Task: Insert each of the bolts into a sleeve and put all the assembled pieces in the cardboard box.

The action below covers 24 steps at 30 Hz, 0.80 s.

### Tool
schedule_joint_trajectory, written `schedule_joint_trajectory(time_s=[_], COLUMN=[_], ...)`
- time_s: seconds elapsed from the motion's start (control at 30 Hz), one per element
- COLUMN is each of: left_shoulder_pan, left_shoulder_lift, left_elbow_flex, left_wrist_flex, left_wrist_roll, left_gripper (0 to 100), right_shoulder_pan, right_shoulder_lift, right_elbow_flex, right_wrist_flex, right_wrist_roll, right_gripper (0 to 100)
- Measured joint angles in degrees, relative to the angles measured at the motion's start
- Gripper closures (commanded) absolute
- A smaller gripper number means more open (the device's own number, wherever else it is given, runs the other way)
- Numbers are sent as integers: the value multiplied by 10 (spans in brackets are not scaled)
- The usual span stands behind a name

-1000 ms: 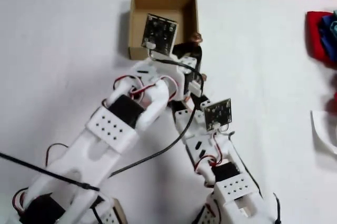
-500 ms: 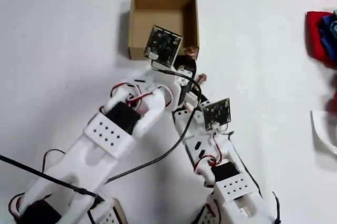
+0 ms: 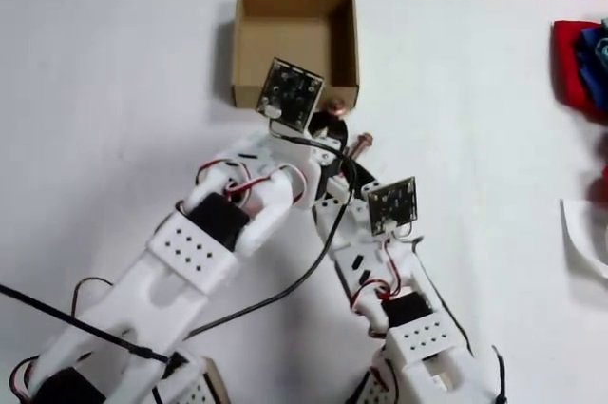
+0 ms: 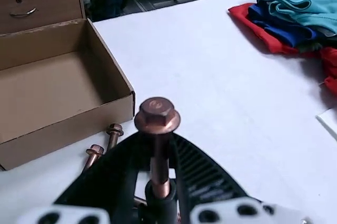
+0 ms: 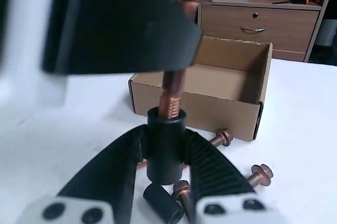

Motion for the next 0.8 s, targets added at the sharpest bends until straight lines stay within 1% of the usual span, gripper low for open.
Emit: schedule_joint_trajectory(time_s=[0.2,0.27,0.37,0.43,0.6,0.73,0.8], left_shoulder_pan=[1,1,1,1,0,0,-12], left_shoulder_lift=[-31,-43,-60,-71,-95,-127,-150], left_elbow_flex=[0,0,0,0,0,0,0], left_wrist_flex=[62,82,108,130,172,176,177], left_wrist_roll=[-1,-4,-5,-5,-5,-6,-6], left_gripper=[958,896,763,725,753,777,778], right_shoulder_pan=[-1,-1,-1,4,0,0,3], right_shoulder_lift=[-1,-1,-1,-1,0,0,0], right_elbow_flex=[0,0,0,0,0,0,0], right_wrist_flex=[-1,-1,-1,-1,-1,-1,3], right_wrist_roll=[0,0,1,0,1,1,1], right_gripper=[978,978,978,978,978,978,978])
